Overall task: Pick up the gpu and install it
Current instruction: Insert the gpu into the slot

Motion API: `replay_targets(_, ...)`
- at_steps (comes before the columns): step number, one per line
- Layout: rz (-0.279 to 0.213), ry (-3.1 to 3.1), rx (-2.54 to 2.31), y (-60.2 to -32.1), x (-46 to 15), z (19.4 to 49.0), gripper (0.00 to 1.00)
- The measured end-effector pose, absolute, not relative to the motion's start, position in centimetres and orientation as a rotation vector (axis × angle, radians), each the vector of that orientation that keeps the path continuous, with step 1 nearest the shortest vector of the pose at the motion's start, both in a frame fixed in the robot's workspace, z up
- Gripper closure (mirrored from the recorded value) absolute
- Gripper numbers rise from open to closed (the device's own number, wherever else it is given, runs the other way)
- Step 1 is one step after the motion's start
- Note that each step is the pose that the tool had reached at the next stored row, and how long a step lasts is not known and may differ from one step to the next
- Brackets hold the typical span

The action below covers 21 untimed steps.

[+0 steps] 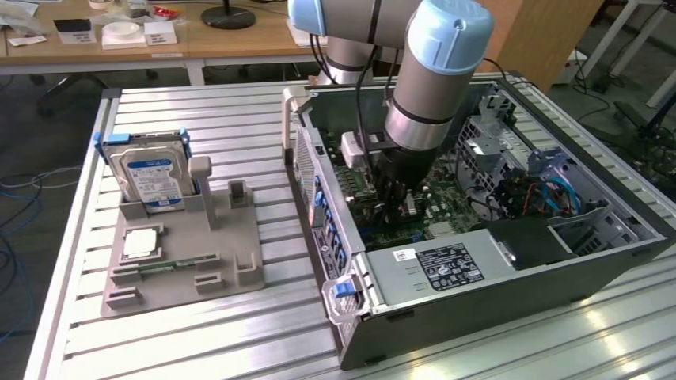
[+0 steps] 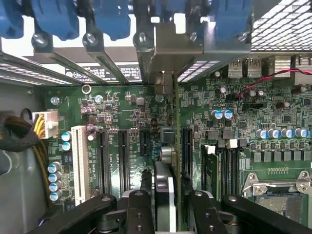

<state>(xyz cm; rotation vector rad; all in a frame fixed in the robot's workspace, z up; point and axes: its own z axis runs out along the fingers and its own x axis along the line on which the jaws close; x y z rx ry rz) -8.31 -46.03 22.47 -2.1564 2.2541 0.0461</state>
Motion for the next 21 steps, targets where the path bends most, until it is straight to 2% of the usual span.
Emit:
replay_targets(11, 0.042, 2.252, -2.155, -46.0, -8.3, 27.0, 0.65)
replay_targets(15, 0.042, 2.251, -2.154, -46.0, -8.3, 27.3, 0.67)
replay_targets(17, 0.042, 2.251, -2.154, -46.0, -8.3, 27.3, 0.79)
replay_targets(18, 0.042, 2.251, -2.154, -46.0, -8.3, 27.3, 0.79)
replay_targets(19, 0.042, 2.251, -2.154, -46.0, -8.3, 27.3, 0.85)
replay_targets(20, 0.042, 2.251, -2.154, -46.0, -8.3, 27.3, 0.85)
replay_targets(21, 0.042, 2.251, -2.154, -46.0, -8.3, 27.3, 0.89)
